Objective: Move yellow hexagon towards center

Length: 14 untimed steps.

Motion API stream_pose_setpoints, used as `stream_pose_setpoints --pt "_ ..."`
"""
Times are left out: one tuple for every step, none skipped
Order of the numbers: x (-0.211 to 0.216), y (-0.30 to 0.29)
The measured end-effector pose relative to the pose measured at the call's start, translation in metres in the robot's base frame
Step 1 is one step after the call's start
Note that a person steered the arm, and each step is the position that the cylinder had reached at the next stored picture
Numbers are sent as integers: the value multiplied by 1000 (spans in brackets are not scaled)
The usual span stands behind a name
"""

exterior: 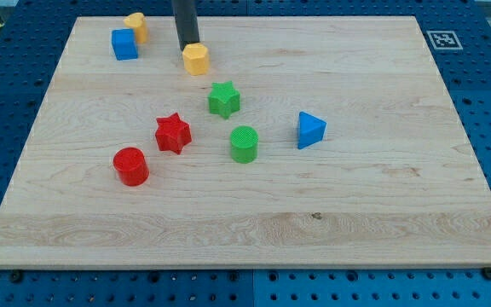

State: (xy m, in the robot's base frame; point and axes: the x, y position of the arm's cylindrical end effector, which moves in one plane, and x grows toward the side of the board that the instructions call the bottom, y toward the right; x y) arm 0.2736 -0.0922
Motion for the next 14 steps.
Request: stream_pose_setpoints --pt "0 -6" --pt "0 -40" --pt "12 -32" --pt "32 -7" --pt "40 35" --pt "40 68" --pt "40 80" --pt "40 81" --pt "24 81" --pt "19 81" --pt "46 82" --pt "68 117" --pt "70 119" --pt "56 102"
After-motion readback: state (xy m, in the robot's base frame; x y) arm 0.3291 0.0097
